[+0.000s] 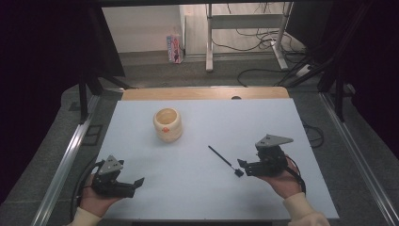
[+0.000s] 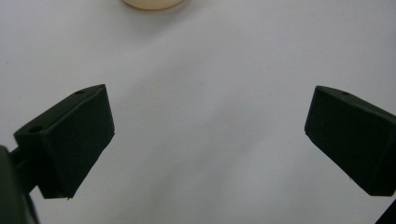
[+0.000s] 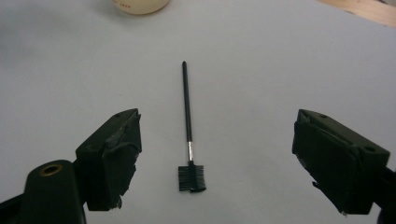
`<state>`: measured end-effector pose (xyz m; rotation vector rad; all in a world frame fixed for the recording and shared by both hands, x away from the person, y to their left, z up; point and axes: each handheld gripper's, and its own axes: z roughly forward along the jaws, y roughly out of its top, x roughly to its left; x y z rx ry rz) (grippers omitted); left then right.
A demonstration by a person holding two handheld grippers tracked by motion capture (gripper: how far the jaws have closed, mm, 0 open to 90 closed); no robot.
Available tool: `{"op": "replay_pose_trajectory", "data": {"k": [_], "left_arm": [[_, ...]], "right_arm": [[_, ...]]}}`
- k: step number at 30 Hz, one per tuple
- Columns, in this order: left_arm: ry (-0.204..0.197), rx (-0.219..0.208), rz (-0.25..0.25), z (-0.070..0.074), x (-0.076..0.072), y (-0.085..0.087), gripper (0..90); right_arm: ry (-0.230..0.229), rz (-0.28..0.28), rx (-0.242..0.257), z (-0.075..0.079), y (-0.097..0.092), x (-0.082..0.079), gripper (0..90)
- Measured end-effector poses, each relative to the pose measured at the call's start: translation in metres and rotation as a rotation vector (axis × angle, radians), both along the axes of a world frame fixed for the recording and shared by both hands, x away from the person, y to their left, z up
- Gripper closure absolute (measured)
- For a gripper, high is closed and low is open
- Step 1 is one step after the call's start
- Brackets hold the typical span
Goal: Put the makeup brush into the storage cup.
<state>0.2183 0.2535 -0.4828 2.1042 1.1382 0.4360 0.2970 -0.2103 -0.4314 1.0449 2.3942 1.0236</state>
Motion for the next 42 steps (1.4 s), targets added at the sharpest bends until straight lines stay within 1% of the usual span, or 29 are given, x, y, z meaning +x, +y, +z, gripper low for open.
{"op": "replay_pose_trajectory", "data": {"k": [5, 10, 13, 15, 17, 20, 22, 25, 29, 31, 32, 35, 39, 42], "left_arm": [[0.002, 0.001, 0.003, 0.0, 0.0, 0.001, 2.3], [0.004, 0.001, 0.004, -0.001, 0.001, 0.001, 2.3], [0.005, 0.002, 0.005, -0.001, 0.0, 0.001, 2.3], [0.007, 0.002, 0.005, -0.001, 0.0, 0.002, 2.3], [0.008, 0.0, 0.006, -0.001, 0.0, 0.002, 2.3], [0.008, 0.0, 0.006, -0.001, 0.001, 0.002, 2.3], [0.008, 0.0, 0.006, -0.001, 0.001, 0.002, 2.3], [0.009, -0.001, 0.004, -0.001, 0.001, 0.003, 2.3], [0.011, -0.002, 0.003, -0.002, 0.001, 0.004, 2.3], [0.009, -0.002, 0.003, -0.001, 0.0, 0.004, 2.3], [0.008, -0.001, 0.002, -0.001, 0.0, 0.004, 2.3], [0.008, -0.001, 0.002, -0.001, 0.0, 0.004, 2.3], [0.012, 0.003, -0.005, -0.002, 0.0, 0.004, 2.4], [0.015, 0.007, -0.008, -0.002, 0.001, 0.003, 2.4]], "right_arm": [[0.027, 0.014, -0.016, -0.003, 0.01, 0.007, 13.2], [0.055, 0.032, -0.044, -0.007, 0.019, 0.015, 14.3], [0.088, 0.048, -0.061, -0.009, 0.025, 0.019, 14.3], [0.102, 0.048, -0.076, -0.012, 0.029, 0.021, 13.7], [0.129, 0.046, -0.097, -0.014, 0.033, 0.024, 13.7], [0.156, 0.049, -0.129, -0.019, 0.038, 0.028, 13.9], [0.164, 0.05, -0.154, -0.02, 0.041, 0.03, 13.9], [0.177, 0.043, -0.171, -0.022, 0.046, 0.035, 14.4], [0.213, 0.049, -0.218, -0.023, 0.056, 0.042, 14.6], [0.229, 0.046, -0.231, -0.024, 0.06, 0.045, 15.7], [0.244, 0.046, -0.239, -0.025, 0.062, 0.047, 16.3], [0.27, 0.06, -0.26, -0.029, 0.066, 0.051, 21.0], [0.301, 0.065, -0.27, -0.035, 0.068, 0.055, 28.1], [0.325, 0.067, -0.283, -0.039, 0.068, 0.059, 30.9]]}}
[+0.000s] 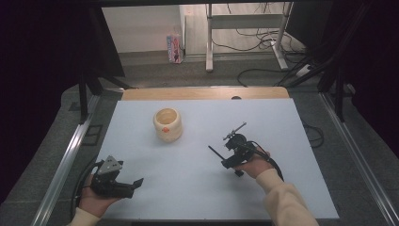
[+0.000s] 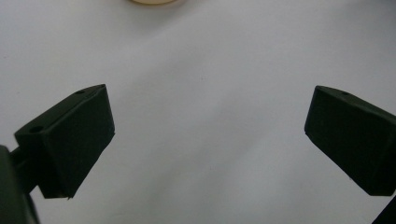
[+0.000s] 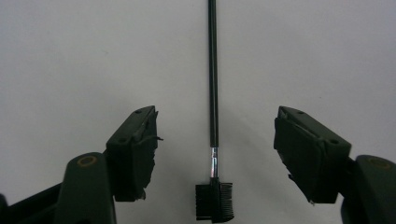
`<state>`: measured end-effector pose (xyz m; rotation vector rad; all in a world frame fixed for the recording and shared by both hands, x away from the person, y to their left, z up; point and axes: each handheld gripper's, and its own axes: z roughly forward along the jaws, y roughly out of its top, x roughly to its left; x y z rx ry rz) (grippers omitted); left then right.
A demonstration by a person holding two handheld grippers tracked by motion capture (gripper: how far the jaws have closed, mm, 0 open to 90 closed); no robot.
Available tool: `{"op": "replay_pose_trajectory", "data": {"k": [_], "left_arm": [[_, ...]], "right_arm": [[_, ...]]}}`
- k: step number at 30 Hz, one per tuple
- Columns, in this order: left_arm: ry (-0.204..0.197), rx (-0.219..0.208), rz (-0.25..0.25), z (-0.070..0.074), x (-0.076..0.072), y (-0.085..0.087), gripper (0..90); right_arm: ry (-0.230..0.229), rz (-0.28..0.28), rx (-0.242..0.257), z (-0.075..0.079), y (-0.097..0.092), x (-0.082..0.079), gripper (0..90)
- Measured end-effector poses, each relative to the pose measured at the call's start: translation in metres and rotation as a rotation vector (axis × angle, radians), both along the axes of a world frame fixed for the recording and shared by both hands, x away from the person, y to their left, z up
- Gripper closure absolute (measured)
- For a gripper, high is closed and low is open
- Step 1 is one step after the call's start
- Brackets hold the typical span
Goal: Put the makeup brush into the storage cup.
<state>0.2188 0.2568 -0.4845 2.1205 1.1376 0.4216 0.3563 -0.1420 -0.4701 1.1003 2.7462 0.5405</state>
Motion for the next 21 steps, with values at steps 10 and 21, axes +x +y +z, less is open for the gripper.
{"op": "replay_pose_trajectory", "data": {"k": [10, 21], "left_arm": [[-0.001, -0.002, 0.004, 0.0, 0.0, -0.001, 2.4], [0.0, 0.003, 0.002, 0.0, 0.0, 0.001, 2.4]], "right_arm": [[0.055, 0.0, -0.059, -0.007, 0.007, 0.012, 34.5], [0.136, 0.005, -0.106, -0.012, 0.022, 0.025, 44.8]]}}
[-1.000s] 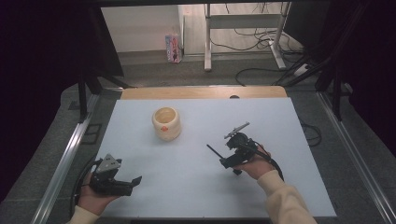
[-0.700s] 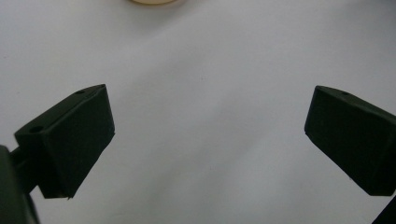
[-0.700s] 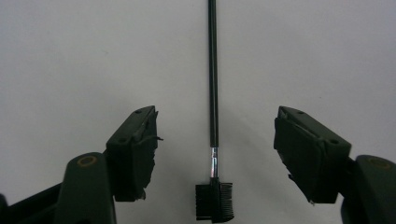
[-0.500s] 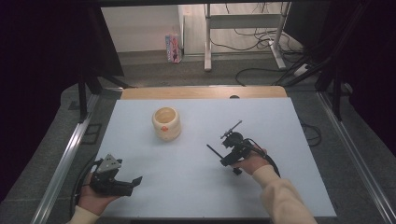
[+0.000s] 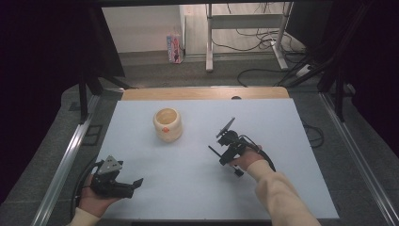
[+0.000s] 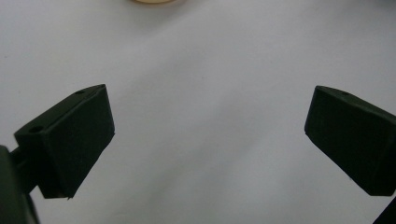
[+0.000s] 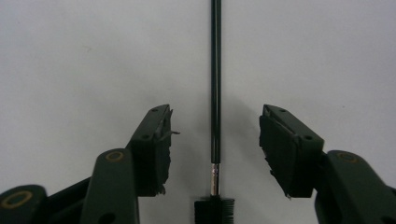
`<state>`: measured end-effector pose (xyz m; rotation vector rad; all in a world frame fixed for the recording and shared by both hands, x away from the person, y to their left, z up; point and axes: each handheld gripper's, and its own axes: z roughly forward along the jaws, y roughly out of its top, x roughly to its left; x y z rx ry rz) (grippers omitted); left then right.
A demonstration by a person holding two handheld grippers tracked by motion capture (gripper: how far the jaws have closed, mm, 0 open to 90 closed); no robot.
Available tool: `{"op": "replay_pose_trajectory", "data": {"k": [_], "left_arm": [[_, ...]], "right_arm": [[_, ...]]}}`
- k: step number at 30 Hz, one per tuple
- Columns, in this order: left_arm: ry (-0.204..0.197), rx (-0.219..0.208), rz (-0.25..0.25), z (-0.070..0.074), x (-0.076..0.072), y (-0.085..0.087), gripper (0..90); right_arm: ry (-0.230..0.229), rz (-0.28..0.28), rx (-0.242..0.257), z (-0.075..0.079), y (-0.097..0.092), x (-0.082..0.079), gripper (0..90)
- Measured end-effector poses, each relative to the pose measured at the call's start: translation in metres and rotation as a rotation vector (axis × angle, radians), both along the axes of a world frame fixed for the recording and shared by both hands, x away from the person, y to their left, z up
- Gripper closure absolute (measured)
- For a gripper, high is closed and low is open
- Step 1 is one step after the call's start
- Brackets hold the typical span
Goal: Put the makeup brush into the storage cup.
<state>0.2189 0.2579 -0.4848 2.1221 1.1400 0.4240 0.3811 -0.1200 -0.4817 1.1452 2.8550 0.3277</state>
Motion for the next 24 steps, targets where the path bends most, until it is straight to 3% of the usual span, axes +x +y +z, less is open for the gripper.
{"op": "replay_pose_trajectory", "data": {"k": [11, 24], "left_arm": [[0.0, 0.002, -0.001, 0.0, 0.0, 0.0, 2.5], [-0.007, 0.003, 0.008, 0.001, 0.0, 0.001, 2.7]], "right_arm": [[0.056, 0.016, -0.045, -0.008, 0.004, 0.002, 61.3], [0.053, 0.032, -0.092, -0.012, 0.005, 0.001, 82.0]]}}
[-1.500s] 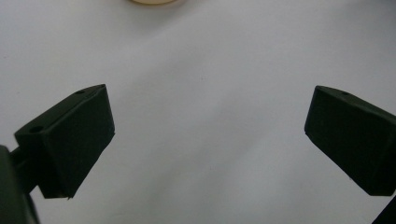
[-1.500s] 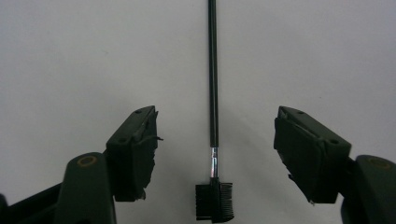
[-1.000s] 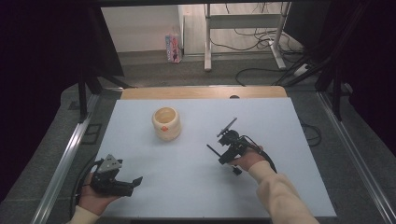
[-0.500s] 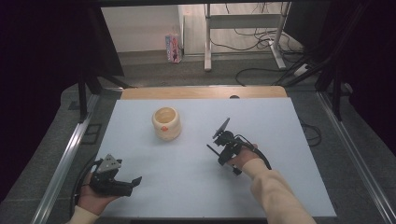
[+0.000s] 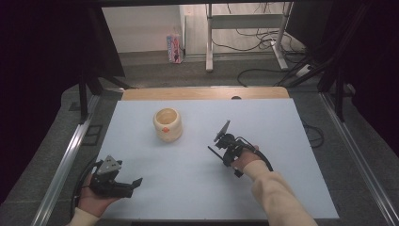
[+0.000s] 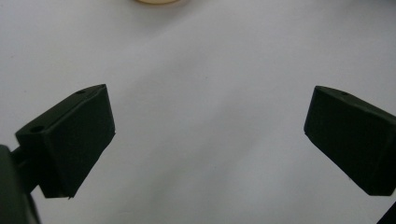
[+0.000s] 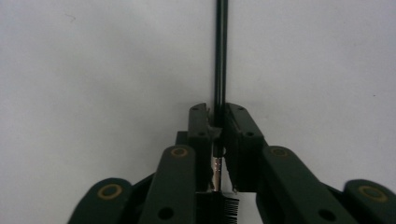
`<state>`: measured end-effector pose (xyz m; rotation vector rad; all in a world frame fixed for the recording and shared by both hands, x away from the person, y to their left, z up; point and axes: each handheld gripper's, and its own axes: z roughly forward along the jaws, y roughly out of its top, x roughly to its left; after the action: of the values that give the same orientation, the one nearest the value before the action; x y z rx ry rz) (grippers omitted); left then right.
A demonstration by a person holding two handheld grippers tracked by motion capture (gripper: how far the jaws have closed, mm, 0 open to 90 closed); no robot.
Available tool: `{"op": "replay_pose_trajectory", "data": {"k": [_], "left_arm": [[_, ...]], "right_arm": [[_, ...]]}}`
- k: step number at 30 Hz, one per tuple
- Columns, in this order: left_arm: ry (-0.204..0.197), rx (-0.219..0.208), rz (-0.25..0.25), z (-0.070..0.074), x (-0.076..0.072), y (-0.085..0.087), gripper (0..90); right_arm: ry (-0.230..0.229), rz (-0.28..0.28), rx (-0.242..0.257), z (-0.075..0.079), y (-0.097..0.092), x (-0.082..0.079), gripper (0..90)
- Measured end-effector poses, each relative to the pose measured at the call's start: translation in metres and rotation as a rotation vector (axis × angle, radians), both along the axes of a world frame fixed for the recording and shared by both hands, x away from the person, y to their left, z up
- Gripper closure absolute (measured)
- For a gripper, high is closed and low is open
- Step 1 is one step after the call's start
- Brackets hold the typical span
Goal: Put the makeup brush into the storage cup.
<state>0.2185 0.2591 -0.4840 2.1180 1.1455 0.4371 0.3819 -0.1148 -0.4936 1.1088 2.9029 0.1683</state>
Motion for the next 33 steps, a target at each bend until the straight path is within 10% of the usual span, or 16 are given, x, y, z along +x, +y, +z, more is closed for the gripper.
{"op": "replay_pose_trajectory", "data": {"k": [14, 33], "left_arm": [[-0.001, -0.003, 0.006, 0.0, 0.0, 0.001, 2.7], [0.003, 0.0, 0.009, -0.001, 0.001, 0.001, 2.8]], "right_arm": [[-0.003, 0.006, 0.014, 0.002, -0.001, 0.001, 85.1], [-0.048, 0.069, 0.095, 0.048, -0.001, -0.008, 85.2]]}}
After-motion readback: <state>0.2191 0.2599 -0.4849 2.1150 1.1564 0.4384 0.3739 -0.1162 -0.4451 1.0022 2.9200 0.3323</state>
